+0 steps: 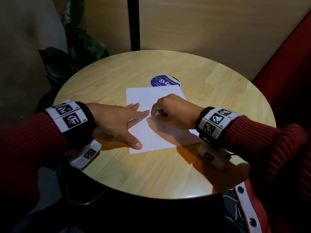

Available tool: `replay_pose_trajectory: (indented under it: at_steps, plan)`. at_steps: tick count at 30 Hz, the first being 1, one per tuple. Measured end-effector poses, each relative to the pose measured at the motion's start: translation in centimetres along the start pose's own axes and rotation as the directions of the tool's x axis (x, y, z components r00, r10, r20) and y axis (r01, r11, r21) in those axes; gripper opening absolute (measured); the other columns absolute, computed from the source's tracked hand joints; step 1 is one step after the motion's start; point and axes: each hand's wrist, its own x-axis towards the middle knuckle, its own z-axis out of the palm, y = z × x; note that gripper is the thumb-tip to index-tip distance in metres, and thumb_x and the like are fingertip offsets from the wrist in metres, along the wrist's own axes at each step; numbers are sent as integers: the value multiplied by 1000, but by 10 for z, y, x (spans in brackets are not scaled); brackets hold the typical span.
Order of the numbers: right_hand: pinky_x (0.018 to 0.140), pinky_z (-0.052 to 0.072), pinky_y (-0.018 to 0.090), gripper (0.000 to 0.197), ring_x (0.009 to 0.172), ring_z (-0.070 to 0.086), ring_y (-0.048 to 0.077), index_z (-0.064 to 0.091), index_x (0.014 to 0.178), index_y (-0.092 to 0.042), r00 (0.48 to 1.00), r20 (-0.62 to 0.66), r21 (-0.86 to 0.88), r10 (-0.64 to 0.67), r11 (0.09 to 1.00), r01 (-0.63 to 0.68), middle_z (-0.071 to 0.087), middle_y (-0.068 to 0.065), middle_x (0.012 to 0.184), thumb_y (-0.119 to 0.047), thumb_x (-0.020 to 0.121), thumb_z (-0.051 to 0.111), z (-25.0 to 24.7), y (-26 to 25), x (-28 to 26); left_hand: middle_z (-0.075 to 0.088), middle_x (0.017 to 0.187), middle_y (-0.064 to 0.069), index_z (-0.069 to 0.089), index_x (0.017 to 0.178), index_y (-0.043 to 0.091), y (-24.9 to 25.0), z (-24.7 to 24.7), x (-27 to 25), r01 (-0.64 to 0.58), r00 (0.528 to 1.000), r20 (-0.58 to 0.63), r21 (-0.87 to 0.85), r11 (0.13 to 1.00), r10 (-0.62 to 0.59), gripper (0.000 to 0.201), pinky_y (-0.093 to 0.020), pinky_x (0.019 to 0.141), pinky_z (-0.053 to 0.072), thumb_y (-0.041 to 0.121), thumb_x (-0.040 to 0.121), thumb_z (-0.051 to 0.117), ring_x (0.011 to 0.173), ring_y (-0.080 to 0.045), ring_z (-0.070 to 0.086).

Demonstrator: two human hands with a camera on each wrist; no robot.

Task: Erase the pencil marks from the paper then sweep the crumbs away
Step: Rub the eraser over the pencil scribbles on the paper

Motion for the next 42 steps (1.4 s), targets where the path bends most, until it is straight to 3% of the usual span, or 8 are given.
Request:
replay_pose_trajectory:
  at_steps: [4, 17, 21, 25, 29, 33, 37, 42]
  plan:
    - [62, 46, 18, 10, 64, 63, 8, 76, 86, -21, 993, 94, 172, -77, 983, 60, 70, -10, 70, -28, 93, 73, 0, -13, -11, -23, 177, 14, -5, 158, 70, 1, -1, -2, -14, 1000, 8, 3, 1000, 14, 128, -48, 135, 13, 91, 59, 74, 166, -11, -13]
    - [63, 44, 25, 6, 68, 63, 7, 72, 87, -19, 998, 0, 82, 58, 995, -58, 71, -9, 72, -25, 90, 73, -5, 2, -13, -25, 176, 17, -10, 163, 59, 5, -3, -4, 8, 1000, 8, 28, 1000, -8, 129, -45, 136, 9, 83, 72, 77, 165, -9, -16]
    - [61, 48, 18, 10, 67, 64, 9, 72, 84, -21, 991, 118, 179, -60, 983, 39, 70, -10, 70, -28, 91, 73, -2, -16, -24, -24, 176, 16, -9, 163, 62, 3, -2, -4, -3, 1000, 6, 18, 1000, 3, 129, -45, 136, 9, 83, 71, 79, 166, -11, -15]
    - [64, 45, 27, 6, 64, 58, 6, 73, 88, -19, 999, 10, 59, 32, 998, -32, 69, -9, 71, -24, 89, 71, -4, -4, -15, -24, 177, 15, -10, 163, 59, 5, -3, -3, 14, 1000, -2, 35, 999, -14, 129, -44, 136, 10, 83, 71, 78, 166, -11, -14]
    - [59, 43, 15, 17, 63, 62, 7, 70, 80, -23, 995, 82, 176, -56, 984, 40, 65, -14, 63, -34, 92, 71, 3, -23, -27, -23, 177, 13, -8, 162, 64, 4, -2, -4, -10, 1000, 7, 19, 1000, 9, 128, -43, 135, 9, 83, 71, 79, 166, -12, -15]
    - [64, 47, 27, 6, 68, 62, 8, 72, 87, -21, 1000, 5, 62, 24, 998, -24, 69, -9, 70, -26, 89, 69, -1, -8, -16, -24, 177, 13, -8, 164, 59, 5, -4, -4, 6, 1000, 2, 40, 999, -6, 128, -42, 135, 8, 82, 72, 78, 166, -11, -15]
    - [60, 47, 18, 16, 64, 63, 6, 71, 81, -23, 994, 79, 164, -74, 985, 61, 66, -14, 65, -35, 93, 71, 4, -26, -24, -23, 177, 13, -4, 162, 64, 7, -3, -7, 2, 1000, 10, 27, 1000, -2, 122, -42, 133, 10, 80, 74, 79, 167, -16, -12]
    - [65, 42, 25, 6, 66, 60, 12, 70, 86, -21, 1000, -14, 26, 8, 1000, -8, 69, -9, 70, -24, 91, 69, 0, -9, -7, -23, 177, 14, -4, 163, 63, 6, -4, -6, -1, 1000, 0, 40, 999, 1, 127, -44, 135, 12, 84, 68, 78, 167, -11, -11]
